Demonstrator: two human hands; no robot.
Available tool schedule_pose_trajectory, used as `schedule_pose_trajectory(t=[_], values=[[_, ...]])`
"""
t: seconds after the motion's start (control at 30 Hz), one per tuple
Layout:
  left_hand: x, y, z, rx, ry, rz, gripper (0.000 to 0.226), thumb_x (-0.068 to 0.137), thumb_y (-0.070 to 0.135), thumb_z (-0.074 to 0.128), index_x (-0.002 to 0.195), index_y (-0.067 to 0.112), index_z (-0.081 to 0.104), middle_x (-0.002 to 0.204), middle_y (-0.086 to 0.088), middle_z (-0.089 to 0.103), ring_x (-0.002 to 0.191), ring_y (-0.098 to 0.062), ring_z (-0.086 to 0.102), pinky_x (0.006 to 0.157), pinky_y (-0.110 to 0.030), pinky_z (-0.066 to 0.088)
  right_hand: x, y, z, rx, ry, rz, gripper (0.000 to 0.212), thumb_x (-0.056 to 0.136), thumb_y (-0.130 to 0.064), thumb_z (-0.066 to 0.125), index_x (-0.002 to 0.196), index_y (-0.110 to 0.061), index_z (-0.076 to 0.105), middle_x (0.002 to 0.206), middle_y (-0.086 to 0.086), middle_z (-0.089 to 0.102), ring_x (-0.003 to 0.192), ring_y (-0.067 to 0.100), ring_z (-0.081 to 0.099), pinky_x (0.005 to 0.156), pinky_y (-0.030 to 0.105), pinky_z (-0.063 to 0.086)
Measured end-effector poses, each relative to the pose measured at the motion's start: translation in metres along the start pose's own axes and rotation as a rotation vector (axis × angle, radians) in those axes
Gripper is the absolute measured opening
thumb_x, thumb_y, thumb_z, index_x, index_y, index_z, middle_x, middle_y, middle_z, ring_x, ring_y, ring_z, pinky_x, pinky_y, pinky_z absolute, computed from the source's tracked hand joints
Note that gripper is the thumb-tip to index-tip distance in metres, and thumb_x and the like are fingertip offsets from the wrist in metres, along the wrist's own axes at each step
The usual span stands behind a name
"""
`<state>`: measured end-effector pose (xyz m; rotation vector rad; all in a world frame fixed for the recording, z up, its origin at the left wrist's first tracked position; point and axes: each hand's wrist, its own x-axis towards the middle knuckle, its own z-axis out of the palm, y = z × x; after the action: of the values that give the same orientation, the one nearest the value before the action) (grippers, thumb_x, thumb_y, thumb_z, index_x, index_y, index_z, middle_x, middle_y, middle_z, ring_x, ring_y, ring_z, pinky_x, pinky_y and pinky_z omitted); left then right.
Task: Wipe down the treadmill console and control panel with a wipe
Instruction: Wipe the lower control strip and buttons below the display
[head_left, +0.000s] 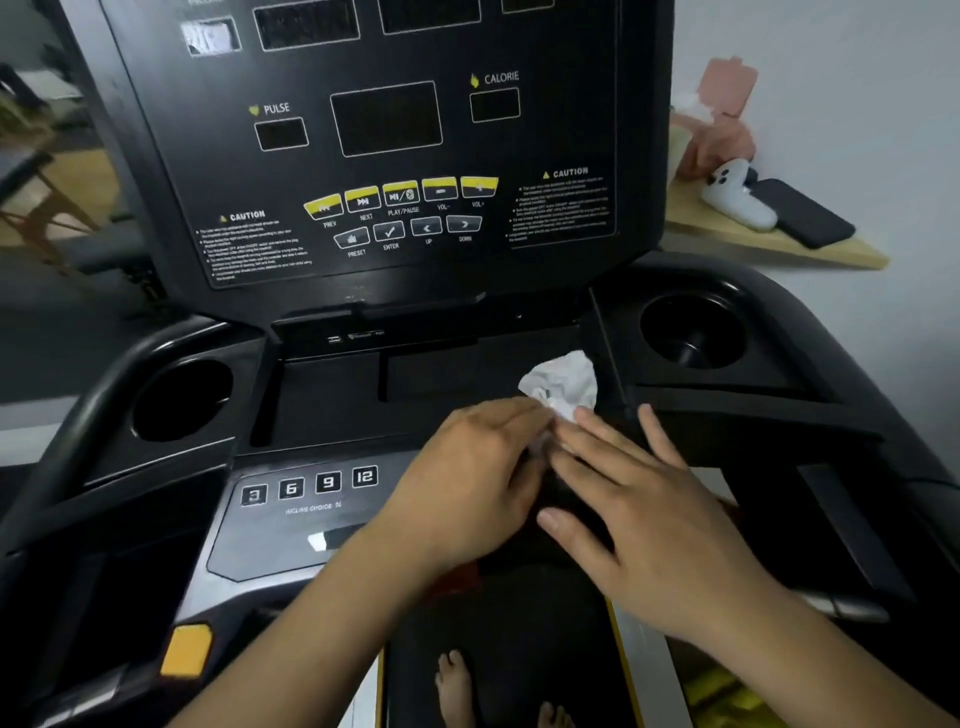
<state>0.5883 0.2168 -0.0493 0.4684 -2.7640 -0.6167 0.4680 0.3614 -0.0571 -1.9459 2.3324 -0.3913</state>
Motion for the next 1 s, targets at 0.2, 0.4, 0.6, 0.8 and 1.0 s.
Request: schedule_pose_trajectory(t=[0.2,0.4,0.6,0.8,1.0], values=[[-0.007,0.005,-0.006,-0.068,0.137,-0.055,0.038,0.083,0.012,0.058,0.12,0.012,0.067,0.12,0.001,0.066,0.112,-0.015,0.061,0.099,-0.03,0.048,0.007,0.014,0.007,0.117,0.209,-0.12,0.039,0.085,-0.035,0.056,0.12,-0.02,0.064,0.114,-0.009,0.064,0.114,0.011,0.053,0.114,0.048,0.03],[-0.012,0.007,-0.023,-0.11,0.186,-0.152,0.059,0.075,-0.003,0.061,0.132,0.012,0.06,0.138,-0.001,0.055,0.129,-0.011,0.05,0.11,-0.018,0.035,0.03,0.012,-0.017,0.499,0.379,-0.109,0.014,0.091,-0.014,0.061,0.097,-0.018,0.073,0.087,-0.01,0.068,0.085,0.006,0.062,0.087,0.026,0.049],[-0.012,0.019,-0.036,-0.675,0.393,-0.386,0.008,0.081,0.019,0.072,0.087,0.018,0.075,0.089,-0.001,0.076,0.078,-0.013,0.069,0.075,-0.036,0.058,0.056,-0.002,-0.039,1.262,0.321,0.191,0.023,0.099,-0.016,0.05,0.09,-0.028,0.067,0.093,0.003,0.071,0.093,0.023,0.069,0.086,0.047,0.056],[-0.013,0.017,-0.054,-1.177,0.582,-0.485,0.017,0.083,0.017,0.065,0.092,0.003,0.069,0.088,-0.017,0.066,0.082,-0.029,0.059,0.077,-0.052,0.049,0.059,-0.013,-0.046,1.578,0.284,0.421,0.021,0.101,-0.021,0.048,0.093,-0.007,0.062,0.087,0.017,0.071,0.084,0.031,0.072,0.078,0.044,0.059],[-0.013,0.018,-0.076,-1.096,0.533,-0.396,0.02,0.088,-0.003,0.064,0.083,0.014,0.053,0.07,0.0,0.062,0.063,-0.014,0.058,0.058,-0.028,0.047,0.065,-0.025,-0.056,1.412,0.206,0.372,0.027,0.09,-0.039,0.062,0.112,-0.024,0.064,0.11,0.001,0.072,0.105,0.017,0.068,0.091,0.042,0.055]])
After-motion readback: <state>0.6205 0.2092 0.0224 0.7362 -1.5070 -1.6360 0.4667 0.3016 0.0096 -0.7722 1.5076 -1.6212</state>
